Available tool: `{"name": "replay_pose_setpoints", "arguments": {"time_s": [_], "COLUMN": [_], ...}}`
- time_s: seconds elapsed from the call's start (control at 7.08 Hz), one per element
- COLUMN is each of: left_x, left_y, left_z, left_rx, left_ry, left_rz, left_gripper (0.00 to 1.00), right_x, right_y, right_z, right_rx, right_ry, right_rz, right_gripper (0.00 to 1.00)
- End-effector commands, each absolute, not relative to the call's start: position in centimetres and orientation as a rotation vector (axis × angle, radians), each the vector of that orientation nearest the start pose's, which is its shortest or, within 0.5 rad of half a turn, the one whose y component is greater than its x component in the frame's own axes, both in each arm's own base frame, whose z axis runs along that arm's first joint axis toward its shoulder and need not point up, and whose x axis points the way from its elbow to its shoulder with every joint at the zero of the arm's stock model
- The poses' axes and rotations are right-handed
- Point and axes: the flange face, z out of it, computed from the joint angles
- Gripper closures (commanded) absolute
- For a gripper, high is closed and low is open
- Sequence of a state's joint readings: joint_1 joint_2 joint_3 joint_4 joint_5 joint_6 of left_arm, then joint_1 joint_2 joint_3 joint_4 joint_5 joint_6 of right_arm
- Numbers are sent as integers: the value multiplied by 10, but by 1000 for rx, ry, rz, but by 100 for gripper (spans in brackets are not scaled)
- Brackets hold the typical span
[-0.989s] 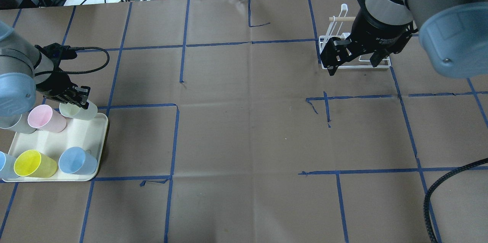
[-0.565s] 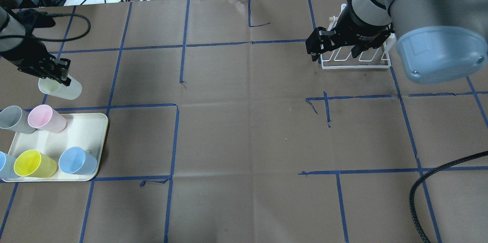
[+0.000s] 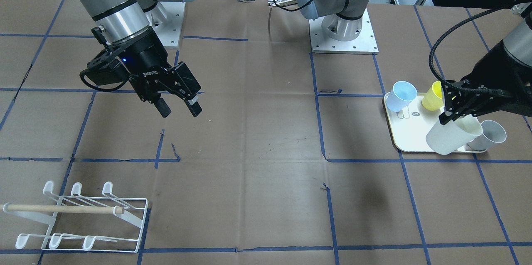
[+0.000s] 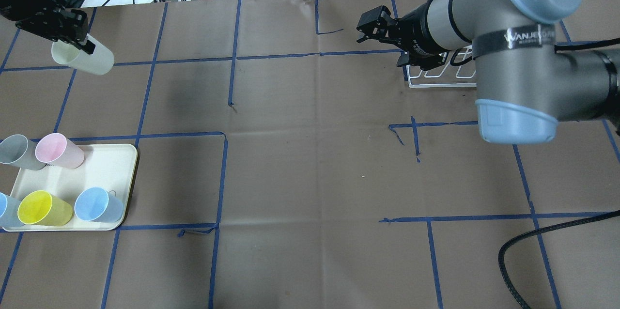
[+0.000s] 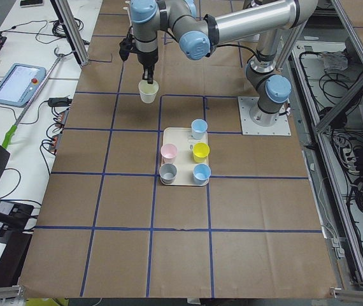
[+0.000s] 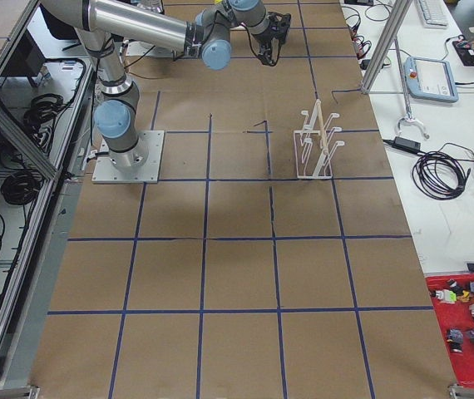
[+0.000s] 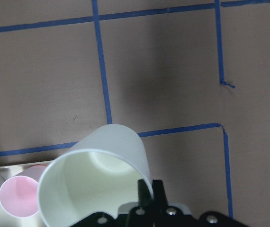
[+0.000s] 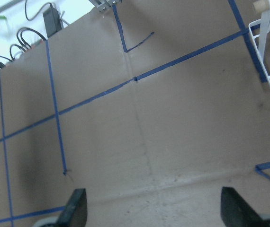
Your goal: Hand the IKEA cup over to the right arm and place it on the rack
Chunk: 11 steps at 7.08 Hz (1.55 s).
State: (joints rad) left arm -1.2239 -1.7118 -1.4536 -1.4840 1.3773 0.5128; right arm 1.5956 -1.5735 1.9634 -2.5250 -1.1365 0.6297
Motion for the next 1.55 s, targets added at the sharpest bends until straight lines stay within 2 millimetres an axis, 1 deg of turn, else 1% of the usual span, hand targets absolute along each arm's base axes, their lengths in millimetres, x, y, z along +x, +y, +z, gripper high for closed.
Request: {"name": "replay_pose_setpoints", "arguments": {"time_s": [0.0, 0.14, 0.28, 0.42, 0.57, 0.71, 0.85, 0.99, 1.13, 1.27, 1.41], "left_x": [15, 0, -9, -20, -34, -56, -78, -94, -102, -109, -130], "left_y": [-580, -576, -572, -566, -563, -560, -560, -555, -548, -539, -526], "left_z": [472, 454, 431, 411, 403, 398, 389, 365, 330, 322, 329], "left_rx": [473, 551, 627, 712, 851, 979, 1104, 1235, 1271, 1244, 1198], "left_ry": [3309, 3321, 3285, 3250, 3187, 3139, 3111, 3029, 2976, 2928, 2942], "left_rz": [-657, -917, -1135, -1318, -1544, -1659, -1739, -1858, -1952, -2069, -2176], "left_gripper": [100, 100, 100, 100, 100, 100, 100, 100, 100, 100, 100], "right_x": [190, 191, 194, 195, 199, 199, 200, 200, 200, 200, 201], "right_y": [-456, -447, -437, -432, -427, -428, -428, -430, -429, -430, -430], "right_z": [392, 391, 393, 394, 399, 395, 399, 398, 399, 397, 397], "right_rx": [770, 852, 936, 980, 952, 957, 944, 957, 953, 956, 955], "right_ry": [2076, 1959, 1835, 1761, 1752, 1759, 1757, 1754, 1758, 1760, 1763], "right_rz": [-495, -438, -373, -349, -324, -321, -327, -325, -331, -330, -331], "right_gripper": [0, 0, 0, 0, 0, 0, 0, 0, 0, 0, 0]}}
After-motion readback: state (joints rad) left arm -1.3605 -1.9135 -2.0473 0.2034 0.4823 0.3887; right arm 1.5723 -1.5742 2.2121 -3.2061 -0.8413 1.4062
